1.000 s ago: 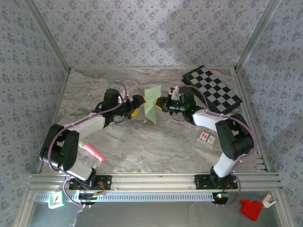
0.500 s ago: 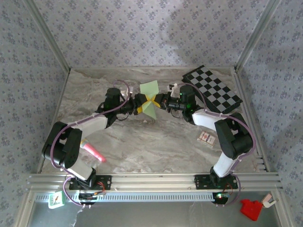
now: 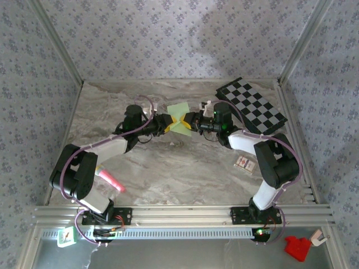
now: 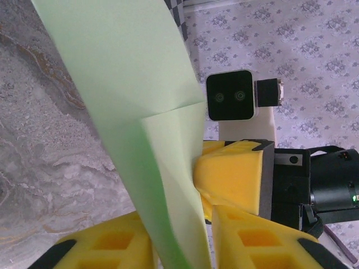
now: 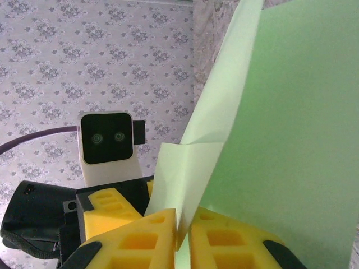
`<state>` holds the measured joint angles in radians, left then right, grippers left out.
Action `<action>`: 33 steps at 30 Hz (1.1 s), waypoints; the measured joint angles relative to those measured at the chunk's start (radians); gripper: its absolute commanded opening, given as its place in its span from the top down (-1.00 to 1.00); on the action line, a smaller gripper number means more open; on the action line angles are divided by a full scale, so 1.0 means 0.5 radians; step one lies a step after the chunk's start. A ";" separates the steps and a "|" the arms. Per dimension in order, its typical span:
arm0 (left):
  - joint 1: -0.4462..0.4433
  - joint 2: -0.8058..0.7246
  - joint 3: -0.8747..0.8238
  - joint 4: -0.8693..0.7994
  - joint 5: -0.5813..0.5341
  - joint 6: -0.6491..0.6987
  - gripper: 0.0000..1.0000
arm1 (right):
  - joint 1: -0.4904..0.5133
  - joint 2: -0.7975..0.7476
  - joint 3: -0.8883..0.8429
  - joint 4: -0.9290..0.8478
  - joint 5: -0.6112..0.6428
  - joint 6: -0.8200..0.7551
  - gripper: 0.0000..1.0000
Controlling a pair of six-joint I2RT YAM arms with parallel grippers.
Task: Fold a paper plane with a square sheet of paper (pick it up from the middle)
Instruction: Turn over the paper at the center of the table.
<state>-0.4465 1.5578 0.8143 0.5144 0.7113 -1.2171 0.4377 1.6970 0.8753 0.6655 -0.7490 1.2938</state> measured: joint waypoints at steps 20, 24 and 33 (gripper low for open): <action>-0.037 -0.026 0.534 -1.462 -0.514 0.850 0.86 | -0.233 -0.568 0.052 -1.409 0.600 -0.906 -0.21; -0.137 -0.022 0.858 -1.982 -0.949 1.147 0.87 | -0.259 -0.674 0.059 -1.630 0.805 -1.061 -0.26; -0.404 0.273 1.376 -2.777 -1.946 1.472 0.87 | -0.292 -0.725 0.057 -1.806 1.001 -1.156 -0.26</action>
<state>-0.6483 1.6943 1.5024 -0.8742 -0.2619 -0.4808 0.2916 1.3346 0.9039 -0.2375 -0.2485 0.7158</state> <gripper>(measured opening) 0.070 0.632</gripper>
